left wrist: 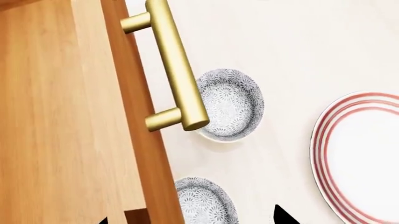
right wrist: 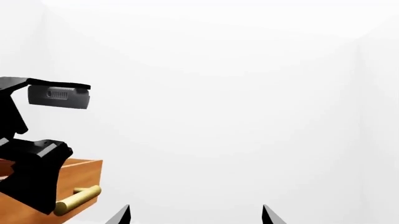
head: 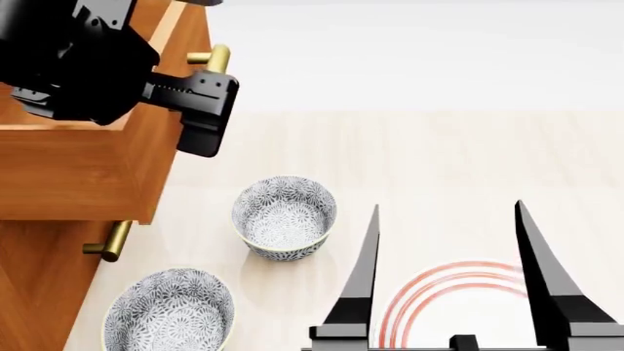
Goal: Open the top drawer of the cabinet.
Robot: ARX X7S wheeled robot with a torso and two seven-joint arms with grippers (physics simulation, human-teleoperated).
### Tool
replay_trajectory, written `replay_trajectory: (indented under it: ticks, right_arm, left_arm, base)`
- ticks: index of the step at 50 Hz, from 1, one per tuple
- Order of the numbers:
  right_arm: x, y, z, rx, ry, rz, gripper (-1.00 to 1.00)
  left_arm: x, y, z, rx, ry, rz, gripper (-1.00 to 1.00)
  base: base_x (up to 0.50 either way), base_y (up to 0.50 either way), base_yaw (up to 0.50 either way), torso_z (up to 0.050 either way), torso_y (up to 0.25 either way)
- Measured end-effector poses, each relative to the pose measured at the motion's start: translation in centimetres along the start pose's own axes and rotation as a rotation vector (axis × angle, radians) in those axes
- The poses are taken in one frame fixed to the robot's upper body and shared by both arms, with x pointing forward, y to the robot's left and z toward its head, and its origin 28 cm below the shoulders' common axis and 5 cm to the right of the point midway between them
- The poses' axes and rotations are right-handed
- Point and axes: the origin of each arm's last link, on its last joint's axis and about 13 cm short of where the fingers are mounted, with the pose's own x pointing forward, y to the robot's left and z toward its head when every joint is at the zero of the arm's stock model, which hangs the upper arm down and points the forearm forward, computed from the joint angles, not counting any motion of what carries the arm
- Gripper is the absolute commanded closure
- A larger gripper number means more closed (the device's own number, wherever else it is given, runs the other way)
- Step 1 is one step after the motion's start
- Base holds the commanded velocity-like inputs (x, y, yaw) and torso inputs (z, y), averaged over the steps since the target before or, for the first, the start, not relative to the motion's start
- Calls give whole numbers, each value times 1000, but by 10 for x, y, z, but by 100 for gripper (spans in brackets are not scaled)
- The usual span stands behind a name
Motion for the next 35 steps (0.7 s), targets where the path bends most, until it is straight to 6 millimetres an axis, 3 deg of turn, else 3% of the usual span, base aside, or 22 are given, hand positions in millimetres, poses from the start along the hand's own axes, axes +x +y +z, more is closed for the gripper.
replay_trajectory:
  ticks: [35]
  right_arm:
    - [0, -1, 1, 1, -5, -2, -100]
  left_arm:
    - [7, -34, -5, 94, -44, 1, -100]
  base:
    - [0, 0, 0, 0, 0]
